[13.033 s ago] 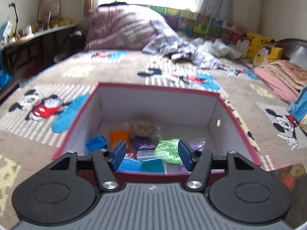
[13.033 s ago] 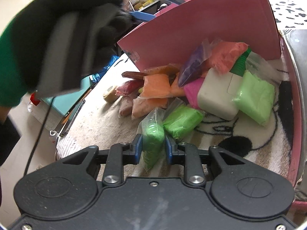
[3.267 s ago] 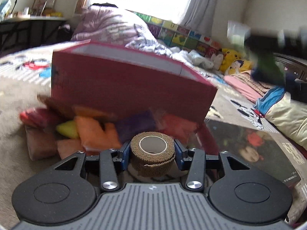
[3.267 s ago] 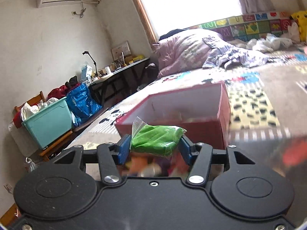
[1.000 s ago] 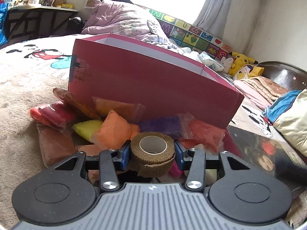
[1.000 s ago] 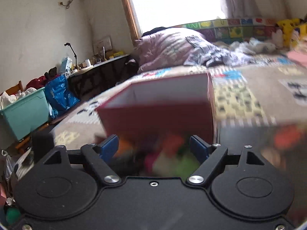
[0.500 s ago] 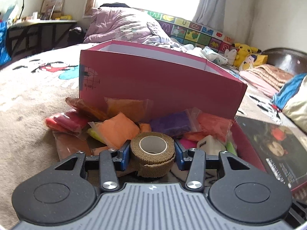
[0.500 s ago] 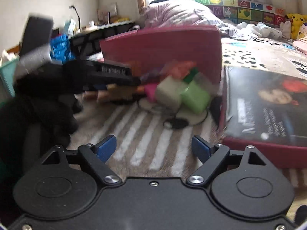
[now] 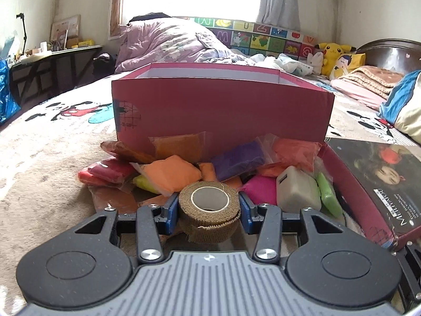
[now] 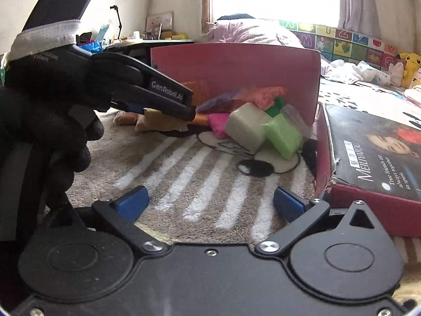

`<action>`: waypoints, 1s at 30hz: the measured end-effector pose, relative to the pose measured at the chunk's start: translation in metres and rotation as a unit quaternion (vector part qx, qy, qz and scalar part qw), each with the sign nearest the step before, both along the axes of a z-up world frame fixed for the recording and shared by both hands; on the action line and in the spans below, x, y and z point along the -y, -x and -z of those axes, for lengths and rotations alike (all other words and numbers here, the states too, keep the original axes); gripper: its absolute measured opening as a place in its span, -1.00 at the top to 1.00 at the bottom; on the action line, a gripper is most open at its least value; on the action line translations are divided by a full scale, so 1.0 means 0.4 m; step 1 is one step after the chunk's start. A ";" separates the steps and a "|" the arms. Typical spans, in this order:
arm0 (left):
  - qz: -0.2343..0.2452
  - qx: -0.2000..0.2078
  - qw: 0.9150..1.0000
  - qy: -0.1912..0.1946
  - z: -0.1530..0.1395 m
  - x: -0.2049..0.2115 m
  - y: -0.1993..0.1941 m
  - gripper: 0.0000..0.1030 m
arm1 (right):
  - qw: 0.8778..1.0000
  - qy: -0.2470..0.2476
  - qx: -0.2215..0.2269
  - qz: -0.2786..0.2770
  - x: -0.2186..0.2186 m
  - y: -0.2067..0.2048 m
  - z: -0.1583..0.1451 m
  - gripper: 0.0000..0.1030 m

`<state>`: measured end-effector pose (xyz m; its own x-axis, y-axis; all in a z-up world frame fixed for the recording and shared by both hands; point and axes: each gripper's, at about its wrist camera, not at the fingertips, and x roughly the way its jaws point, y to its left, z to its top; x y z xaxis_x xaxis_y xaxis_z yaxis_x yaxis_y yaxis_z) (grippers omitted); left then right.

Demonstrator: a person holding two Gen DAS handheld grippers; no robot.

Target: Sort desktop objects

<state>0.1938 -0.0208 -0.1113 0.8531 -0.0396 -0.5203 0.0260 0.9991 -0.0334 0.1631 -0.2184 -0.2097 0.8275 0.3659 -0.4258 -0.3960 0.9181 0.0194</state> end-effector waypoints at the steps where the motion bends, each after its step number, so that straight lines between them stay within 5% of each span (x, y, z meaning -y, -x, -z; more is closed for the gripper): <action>1: -0.001 0.000 1.000 -0.002 -0.001 0.000 0.004 0.15 | 1.000 -0.002 0.002 -0.001 0.001 -0.001 0.002 -0.99; 18: 0.005 0.052 0.998 0.025 -0.117 -0.013 0.098 0.14 | 1.000 -0.003 0.003 -0.010 -0.009 0.003 0.003 -0.99; 30: 0.015 0.076 0.996 0.034 -0.236 0.005 0.019 0.14 | 1.000 -0.003 -0.007 -0.006 -0.015 -0.004 -0.001 -0.99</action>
